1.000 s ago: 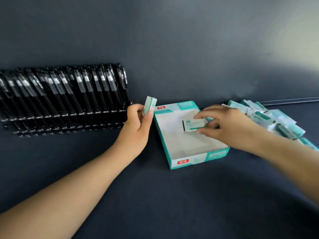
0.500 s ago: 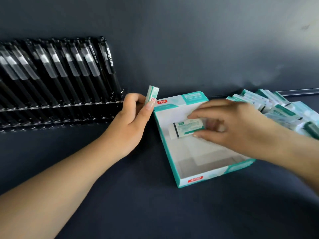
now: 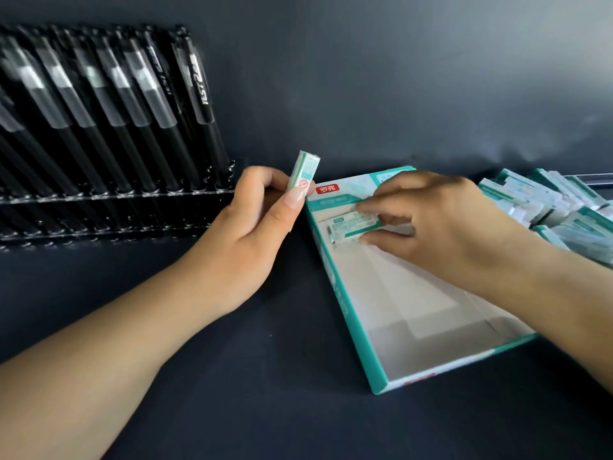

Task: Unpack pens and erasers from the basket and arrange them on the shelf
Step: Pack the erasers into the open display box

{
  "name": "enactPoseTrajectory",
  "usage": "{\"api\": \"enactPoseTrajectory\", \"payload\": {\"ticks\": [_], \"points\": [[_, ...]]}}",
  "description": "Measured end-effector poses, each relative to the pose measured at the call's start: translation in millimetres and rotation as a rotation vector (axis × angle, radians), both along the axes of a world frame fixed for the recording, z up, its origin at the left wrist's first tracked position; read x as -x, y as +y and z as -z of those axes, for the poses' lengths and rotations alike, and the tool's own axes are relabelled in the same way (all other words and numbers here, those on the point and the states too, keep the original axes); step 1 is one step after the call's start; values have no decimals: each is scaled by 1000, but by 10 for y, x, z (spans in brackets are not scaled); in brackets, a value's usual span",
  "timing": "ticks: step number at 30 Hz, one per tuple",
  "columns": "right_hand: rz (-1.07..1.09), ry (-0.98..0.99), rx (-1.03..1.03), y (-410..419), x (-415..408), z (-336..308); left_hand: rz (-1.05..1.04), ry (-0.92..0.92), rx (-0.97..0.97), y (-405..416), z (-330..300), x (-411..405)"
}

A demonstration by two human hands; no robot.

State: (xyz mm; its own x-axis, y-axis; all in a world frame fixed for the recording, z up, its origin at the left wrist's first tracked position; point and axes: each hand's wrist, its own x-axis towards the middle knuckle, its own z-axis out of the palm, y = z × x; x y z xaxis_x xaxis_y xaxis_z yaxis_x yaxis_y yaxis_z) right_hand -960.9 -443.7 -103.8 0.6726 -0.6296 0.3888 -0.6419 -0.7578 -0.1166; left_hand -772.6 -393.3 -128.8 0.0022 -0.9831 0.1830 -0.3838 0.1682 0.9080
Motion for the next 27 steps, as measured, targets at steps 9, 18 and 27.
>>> {"api": "enactPoseTrajectory", "payload": {"ticks": [9, 18, 27], "points": [[114, -98, -272, -13, 24, -20, 8, -38, 55, -8, 10, 3], [214, -46, -321, 19, -26, -54, -7, -113, 74, -13, 33, 4], [204, 80, -372, 56, -11, -188, -28, -157, 159, 50, -67, 114]]}}
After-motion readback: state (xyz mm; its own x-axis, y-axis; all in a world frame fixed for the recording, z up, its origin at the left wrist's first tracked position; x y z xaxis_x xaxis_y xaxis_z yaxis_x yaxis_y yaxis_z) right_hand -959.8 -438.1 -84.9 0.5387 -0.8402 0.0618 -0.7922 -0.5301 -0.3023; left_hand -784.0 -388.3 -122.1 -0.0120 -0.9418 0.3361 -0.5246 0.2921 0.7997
